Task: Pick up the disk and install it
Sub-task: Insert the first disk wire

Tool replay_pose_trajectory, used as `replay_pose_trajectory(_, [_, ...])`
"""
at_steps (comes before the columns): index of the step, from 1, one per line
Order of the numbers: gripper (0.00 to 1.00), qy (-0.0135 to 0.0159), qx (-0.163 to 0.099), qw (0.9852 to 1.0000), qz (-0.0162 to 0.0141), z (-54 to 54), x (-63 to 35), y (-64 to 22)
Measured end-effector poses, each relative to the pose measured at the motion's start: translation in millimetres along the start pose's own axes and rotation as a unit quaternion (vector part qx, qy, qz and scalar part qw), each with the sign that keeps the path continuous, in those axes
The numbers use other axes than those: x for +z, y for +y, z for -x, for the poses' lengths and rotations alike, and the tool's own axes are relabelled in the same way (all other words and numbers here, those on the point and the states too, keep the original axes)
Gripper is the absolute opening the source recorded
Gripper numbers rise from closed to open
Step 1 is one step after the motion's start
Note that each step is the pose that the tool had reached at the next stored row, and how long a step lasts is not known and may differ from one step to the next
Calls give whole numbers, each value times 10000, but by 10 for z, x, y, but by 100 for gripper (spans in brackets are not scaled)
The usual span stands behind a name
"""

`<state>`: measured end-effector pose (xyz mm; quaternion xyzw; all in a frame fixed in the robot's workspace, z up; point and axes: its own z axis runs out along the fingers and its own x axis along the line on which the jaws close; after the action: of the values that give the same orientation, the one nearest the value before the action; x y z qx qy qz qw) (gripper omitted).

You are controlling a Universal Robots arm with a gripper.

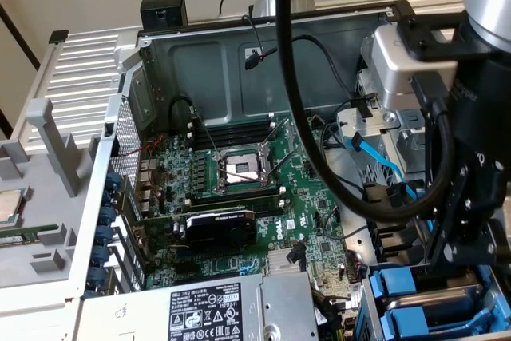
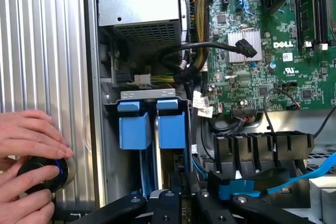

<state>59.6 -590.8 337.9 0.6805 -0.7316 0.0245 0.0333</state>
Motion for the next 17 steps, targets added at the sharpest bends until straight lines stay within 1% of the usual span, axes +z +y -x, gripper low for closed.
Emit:
replay_pose_trajectory(5, [17,12,1,10000,-10,6,4,0])
replay_pose_trajectory(9, [17,15,1,10000,-13,8,14,3])
replay_pose_trajectory(14, [17,26,1,10000,-15,8,17,6])
replay_pose_trajectory(17, [17,26,3,10000,-15,8,20,2])
